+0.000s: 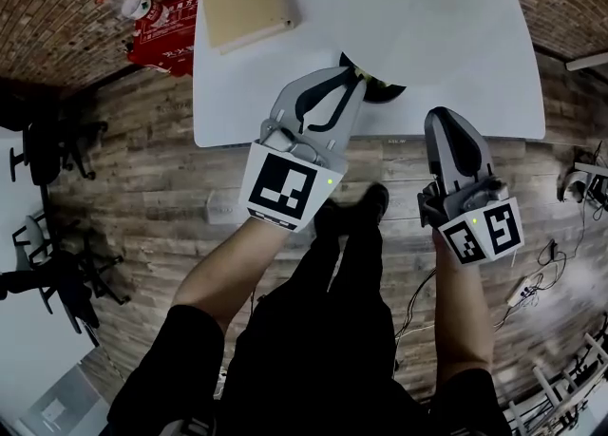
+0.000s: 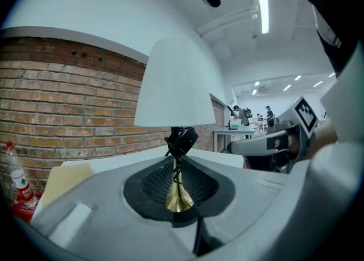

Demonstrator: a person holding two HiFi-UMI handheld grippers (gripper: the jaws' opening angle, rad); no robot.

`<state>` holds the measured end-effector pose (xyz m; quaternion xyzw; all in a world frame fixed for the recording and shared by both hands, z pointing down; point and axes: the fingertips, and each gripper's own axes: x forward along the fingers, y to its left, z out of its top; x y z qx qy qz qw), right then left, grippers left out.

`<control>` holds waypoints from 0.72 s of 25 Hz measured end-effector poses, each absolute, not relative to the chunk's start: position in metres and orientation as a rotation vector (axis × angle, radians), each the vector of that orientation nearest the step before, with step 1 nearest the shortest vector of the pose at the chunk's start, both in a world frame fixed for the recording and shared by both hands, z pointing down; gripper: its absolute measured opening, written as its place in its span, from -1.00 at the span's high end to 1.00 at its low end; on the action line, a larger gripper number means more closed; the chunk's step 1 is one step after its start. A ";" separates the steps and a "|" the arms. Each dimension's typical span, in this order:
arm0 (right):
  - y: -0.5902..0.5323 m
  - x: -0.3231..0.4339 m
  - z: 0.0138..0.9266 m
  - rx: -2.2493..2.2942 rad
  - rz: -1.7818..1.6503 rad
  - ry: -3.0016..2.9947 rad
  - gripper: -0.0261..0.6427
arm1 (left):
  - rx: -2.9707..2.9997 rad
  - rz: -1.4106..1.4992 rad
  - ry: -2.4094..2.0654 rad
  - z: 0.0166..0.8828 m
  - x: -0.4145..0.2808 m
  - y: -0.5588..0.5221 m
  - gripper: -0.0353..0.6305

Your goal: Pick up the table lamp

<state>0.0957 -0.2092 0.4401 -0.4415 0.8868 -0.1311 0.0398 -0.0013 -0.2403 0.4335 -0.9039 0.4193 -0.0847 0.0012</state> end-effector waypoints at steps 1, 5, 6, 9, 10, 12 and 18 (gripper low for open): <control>-0.213 0.095 0.442 -1.355 -0.396 2.716 0.80 | -2.832 -0.261 1.314 0.436 0.000 -0.244 0.81; -0.227 0.095 0.447 -1.366 -0.381 2.700 0.81 | -2.836 -0.242 1.305 0.447 0.011 -0.260 0.58; -0.229 0.096 0.448 -1.369 -0.377 2.702 0.81 | -2.838 -0.229 1.302 0.449 0.015 -0.262 0.55; -0.235 0.099 0.450 -1.379 -0.356 2.710 0.81 | -2.834 -0.196 1.302 0.456 0.025 -0.269 0.48; -0.237 0.099 0.451 -1.384 -0.346 2.709 0.81 | -2.829 -0.189 1.304 0.458 0.027 -0.272 0.45; -0.242 0.099 0.454 -1.390 -0.335 2.710 0.81 | -2.814 -0.174 1.320 0.462 0.029 -0.280 0.38; -0.238 0.097 0.465 -1.407 -0.340 2.716 0.81 | -2.751 -0.147 1.325 0.463 0.029 -0.299 0.30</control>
